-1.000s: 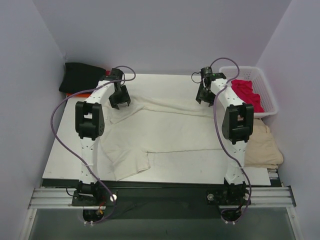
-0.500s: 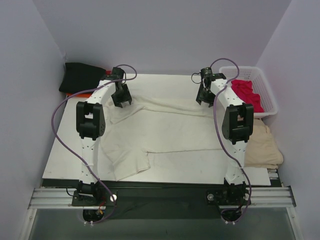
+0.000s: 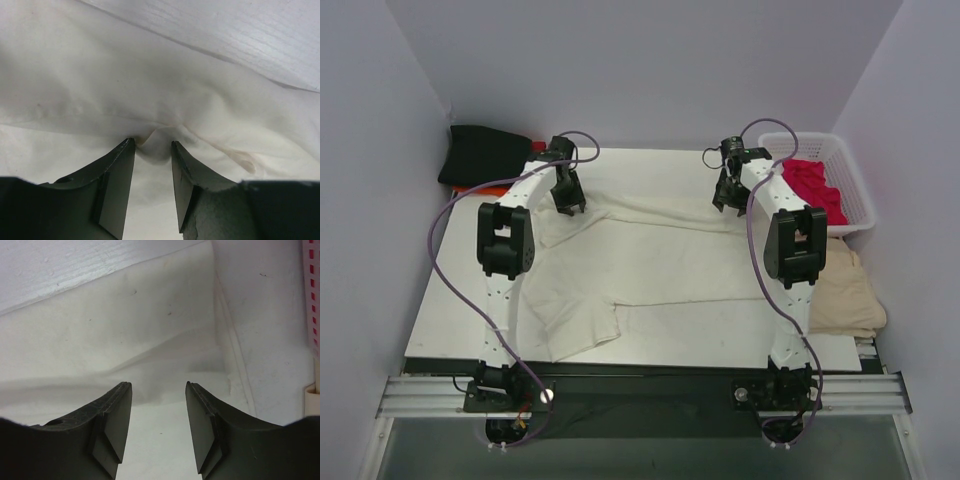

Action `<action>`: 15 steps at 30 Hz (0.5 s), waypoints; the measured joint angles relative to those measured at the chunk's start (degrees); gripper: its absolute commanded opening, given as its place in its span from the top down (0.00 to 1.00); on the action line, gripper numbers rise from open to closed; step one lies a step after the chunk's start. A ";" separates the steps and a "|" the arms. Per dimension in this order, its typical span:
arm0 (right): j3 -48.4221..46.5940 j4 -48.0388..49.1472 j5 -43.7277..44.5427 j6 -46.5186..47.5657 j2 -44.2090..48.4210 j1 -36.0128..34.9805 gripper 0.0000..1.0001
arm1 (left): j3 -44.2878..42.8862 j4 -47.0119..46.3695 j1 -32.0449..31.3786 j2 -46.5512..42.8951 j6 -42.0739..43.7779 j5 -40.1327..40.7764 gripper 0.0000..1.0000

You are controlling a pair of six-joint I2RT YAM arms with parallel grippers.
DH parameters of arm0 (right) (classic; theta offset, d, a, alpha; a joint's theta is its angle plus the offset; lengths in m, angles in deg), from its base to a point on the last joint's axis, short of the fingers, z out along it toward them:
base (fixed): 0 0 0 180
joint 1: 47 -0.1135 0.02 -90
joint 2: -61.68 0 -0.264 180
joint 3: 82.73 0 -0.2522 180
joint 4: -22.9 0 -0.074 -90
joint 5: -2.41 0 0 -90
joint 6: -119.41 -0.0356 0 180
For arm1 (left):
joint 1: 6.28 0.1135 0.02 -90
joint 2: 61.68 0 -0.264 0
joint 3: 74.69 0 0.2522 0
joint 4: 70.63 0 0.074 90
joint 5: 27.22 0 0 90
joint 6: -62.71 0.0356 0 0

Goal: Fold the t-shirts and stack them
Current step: Fold the flattened tshirt in 1/3 of the way

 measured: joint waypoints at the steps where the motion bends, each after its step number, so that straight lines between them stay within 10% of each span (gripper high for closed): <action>1: 0.04 -0.09 0.00 -0.02 0.00 0.00 0.53 | 0.00 0.00 0.00 0.17 0.02 0.00 0.54; 6: 0.11 -0.15 0.02 -0.07 0.00 0.00 0.53 | 0.00 -0.04 0.00 0.52 0.02 0.07 0.63; 11: 0.42 -0.22 0.15 -0.28 0.00 0.00 0.53 | 0.00 0.20 0.00 0.55 0.24 0.22 0.97; 15: 0.92 -0.31 0.22 -0.72 0.00 0.00 0.54 | 0.00 0.31 0.00 0.55 0.50 0.22 1.00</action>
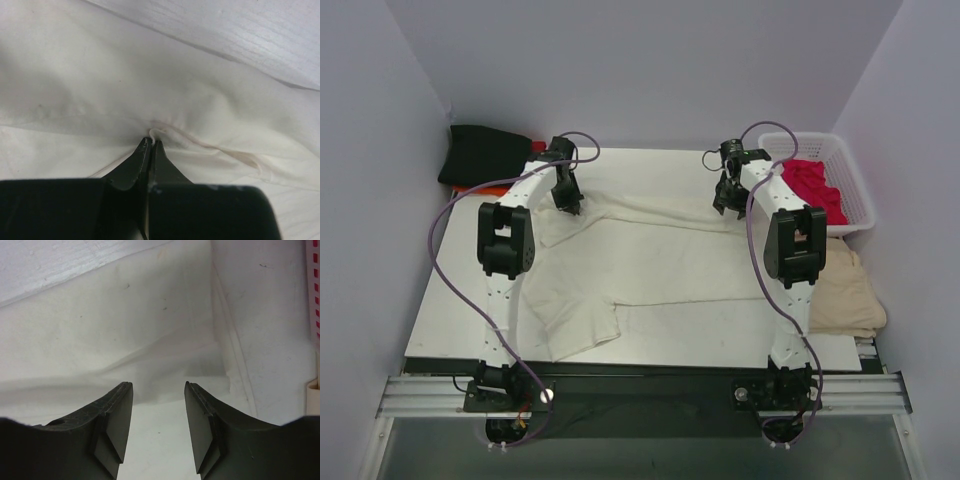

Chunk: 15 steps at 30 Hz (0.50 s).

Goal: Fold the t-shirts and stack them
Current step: Fold the flattened tshirt in 1/3 of the way

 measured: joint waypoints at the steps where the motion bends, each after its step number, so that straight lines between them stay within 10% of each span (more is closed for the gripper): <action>1: 0.22 0.04 0.04 -0.15 0.00 0.00 0.54 | 0.00 -0.02 0.00 0.00 0.04 0.00 1.00; 15: 4.81 -0.15 1.46 -1.22 2.40 -0.02 0.56 | 8.11 -0.04 -3.41 -8.92 1.70 0.50 1.00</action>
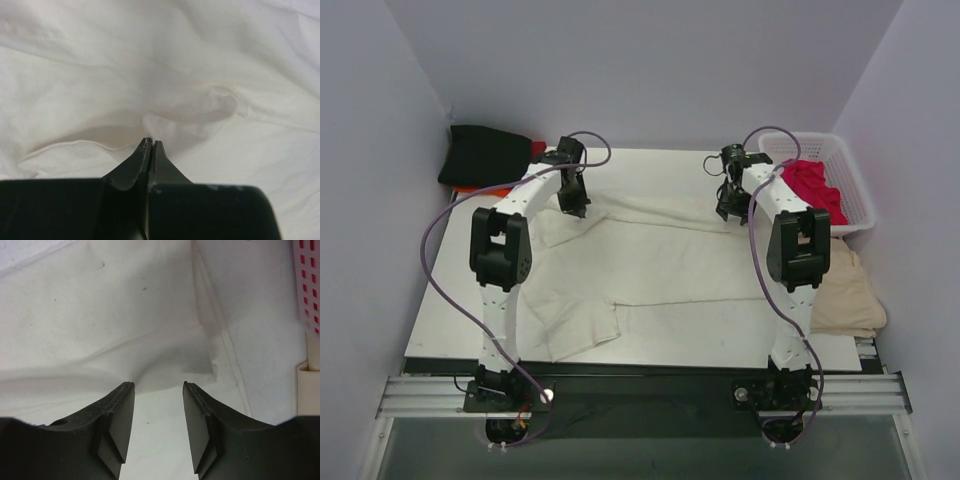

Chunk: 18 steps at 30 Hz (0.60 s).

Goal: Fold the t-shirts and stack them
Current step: Fold the flattened tshirt in 1/3 of the way

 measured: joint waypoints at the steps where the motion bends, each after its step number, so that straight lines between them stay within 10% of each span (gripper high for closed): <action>1: 0.24 -0.02 0.04 -0.09 0.35 0.00 0.56 | 1.14 -0.02 -0.48 -1.27 0.07 0.15 1.00; 11: 1.07 -0.04 0.83 -0.68 1.44 0.00 0.57 | 14.75 -0.85 -4.44 -11.08 0.35 4.48 1.00; 18: 1.14 -0.07 0.81 -0.68 1.44 -0.02 0.57 | 24.52 -1.60 -8.02 -12.76 -0.48 6.29 0.41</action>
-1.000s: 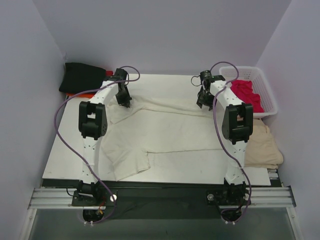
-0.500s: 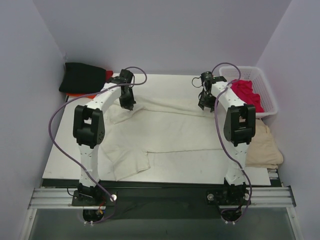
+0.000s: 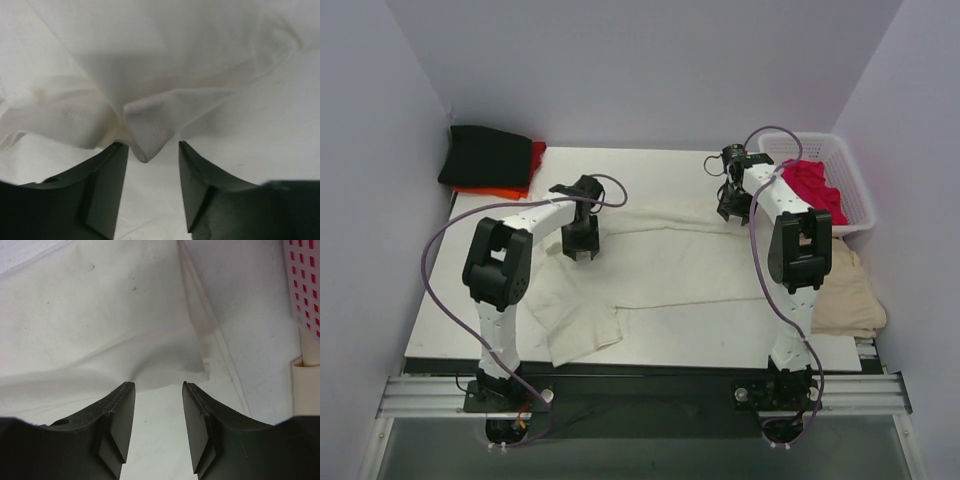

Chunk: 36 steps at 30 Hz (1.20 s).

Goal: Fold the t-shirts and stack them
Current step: Fold the flattened tshirt in 1/3 of the way

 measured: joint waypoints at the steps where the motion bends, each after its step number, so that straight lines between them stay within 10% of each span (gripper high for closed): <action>1: 0.00 0.00 0.00 0.00 0.00 -0.02 0.57 | 1.03 0.02 -0.37 0.00 0.00 0.28 0.39; 14: 0.15 0.00 0.00 0.00 0.00 -0.85 0.57 | 4.22 -2.62 -0.22 -11.74 -1.11 6.64 0.34; 36: -4.15 -0.44 -2.84 1.36 -0.11 -11.26 0.56 | 0.98 -8.15 9.90 1.18 -3.19 0.04 0.35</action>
